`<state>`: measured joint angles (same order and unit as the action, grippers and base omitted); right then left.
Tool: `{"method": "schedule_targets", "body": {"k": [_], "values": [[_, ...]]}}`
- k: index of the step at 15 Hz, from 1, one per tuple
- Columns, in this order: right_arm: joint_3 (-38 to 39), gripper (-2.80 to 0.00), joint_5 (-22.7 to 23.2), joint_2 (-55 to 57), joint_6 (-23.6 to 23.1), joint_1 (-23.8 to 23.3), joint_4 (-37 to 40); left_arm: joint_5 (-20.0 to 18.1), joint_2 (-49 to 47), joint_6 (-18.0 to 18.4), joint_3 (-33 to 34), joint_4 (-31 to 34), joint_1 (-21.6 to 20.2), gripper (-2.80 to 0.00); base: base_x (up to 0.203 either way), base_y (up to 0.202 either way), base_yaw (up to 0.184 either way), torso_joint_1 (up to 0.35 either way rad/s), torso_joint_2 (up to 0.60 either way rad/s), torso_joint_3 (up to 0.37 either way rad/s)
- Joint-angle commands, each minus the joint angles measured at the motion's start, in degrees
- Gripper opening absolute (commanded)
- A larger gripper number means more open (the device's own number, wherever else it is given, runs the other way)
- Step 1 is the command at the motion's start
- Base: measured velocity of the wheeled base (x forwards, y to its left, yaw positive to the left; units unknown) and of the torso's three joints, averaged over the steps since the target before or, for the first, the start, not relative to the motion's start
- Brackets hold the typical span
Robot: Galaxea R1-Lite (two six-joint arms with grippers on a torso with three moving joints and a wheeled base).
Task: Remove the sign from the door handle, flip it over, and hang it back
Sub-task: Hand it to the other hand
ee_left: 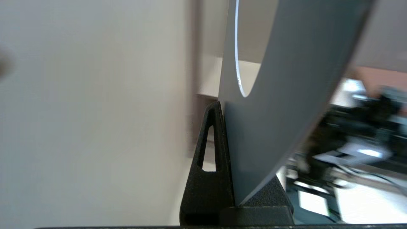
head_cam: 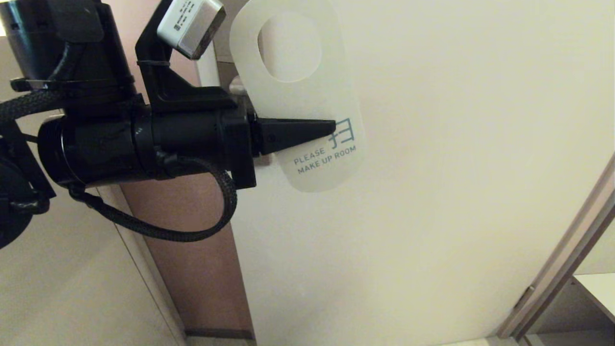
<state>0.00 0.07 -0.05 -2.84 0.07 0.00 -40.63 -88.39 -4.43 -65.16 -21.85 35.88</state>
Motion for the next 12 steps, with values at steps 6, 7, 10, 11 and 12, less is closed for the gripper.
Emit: {"method": "schedule_targets", "body": {"k": [6, 7, 10, 11, 12], "values": [[0.00, -2.80, 0.01, 0.05, -0.06, 0.01, 0.00, -7.56, -4.82, -3.58, -0.06, -5.61, 1.86, -2.80, 0.000, 0.000, 0.000, 0.000, 0.00, 0.000], [0.00, -2.80, 0.01, 0.05, -0.06, 0.01, 0.00, -8.59, -6.10, -5.16, -0.06, -7.83, 1.90, -2.80, 0.000, 0.000, 0.000, 0.000, 0.00, 0.000], [0.00, -2.80, 0.01, 0.05, -0.06, 0.01, 0.00, -11.34, -9.75, -8.55, -0.89, -12.63, 2.17, -2.80, 0.000, 0.000, 0.000, 0.000, 0.00, 0.000], [0.00, -2.80, 0.01, 0.05, -0.15, 0.01, 0.00, -12.18, -10.74, -8.79, -1.23, -12.91, 2.51, -2.80, 0.000, 0.000, 0.000, 0.000, 0.00, 0.000], [0.00, -2.80, 0.01, 0.05, -0.15, 0.01, 0.00, -12.97, -11.77, -8.79, -1.28, -12.95, 2.77, -2.80, 0.000, 0.000, 0.000, 0.000, 0.00, 0.000]]}}
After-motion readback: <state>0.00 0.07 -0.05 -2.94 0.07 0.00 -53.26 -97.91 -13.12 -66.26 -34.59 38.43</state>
